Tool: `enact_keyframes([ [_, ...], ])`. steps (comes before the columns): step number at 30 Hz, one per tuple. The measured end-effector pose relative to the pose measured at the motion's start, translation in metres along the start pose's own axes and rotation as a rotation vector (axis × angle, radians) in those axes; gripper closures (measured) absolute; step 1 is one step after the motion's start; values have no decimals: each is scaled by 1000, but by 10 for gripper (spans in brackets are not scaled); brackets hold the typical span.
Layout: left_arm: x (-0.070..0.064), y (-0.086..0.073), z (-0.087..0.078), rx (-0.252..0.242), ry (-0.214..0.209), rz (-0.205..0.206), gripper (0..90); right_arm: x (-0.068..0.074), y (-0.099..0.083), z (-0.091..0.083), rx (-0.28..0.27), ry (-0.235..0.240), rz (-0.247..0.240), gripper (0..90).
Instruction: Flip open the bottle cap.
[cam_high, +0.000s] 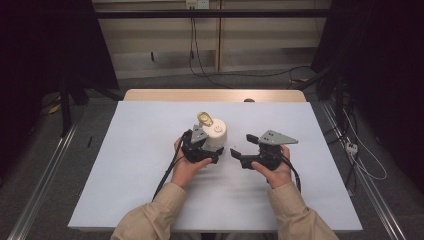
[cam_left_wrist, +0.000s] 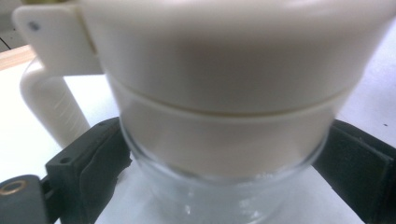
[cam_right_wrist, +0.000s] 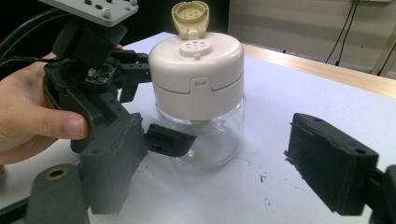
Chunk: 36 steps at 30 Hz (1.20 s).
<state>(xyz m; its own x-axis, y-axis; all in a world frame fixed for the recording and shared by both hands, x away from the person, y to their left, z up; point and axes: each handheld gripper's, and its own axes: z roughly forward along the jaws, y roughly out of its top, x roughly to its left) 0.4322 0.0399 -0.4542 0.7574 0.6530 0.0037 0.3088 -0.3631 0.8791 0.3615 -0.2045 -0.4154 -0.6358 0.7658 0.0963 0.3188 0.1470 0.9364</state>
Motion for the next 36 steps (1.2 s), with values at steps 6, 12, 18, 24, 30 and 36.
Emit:
enact_keyframes([
  [6,1,-2,-9,-9,7,0,52,1,-3,-1,13,-10,-10,155],
  [12,6,-5,-21,-17,8,-5,56,2,-8,-5,20,-12,-11,142],
  [18,13,-11,-31,-15,17,-29,58,2,-12,-10,27,-22,-14,132],
  [24,15,-16,-42,-15,14,-17,59,2,-15,-15,24,-33,-16,126],
  [30,18,-18,-52,-15,8,-13,58,1,-19,-19,30,-41,-15,122],
  [36,22,-23,-62,-24,-3,-22,59,0,-23,-25,30,-52,-8,115],
])
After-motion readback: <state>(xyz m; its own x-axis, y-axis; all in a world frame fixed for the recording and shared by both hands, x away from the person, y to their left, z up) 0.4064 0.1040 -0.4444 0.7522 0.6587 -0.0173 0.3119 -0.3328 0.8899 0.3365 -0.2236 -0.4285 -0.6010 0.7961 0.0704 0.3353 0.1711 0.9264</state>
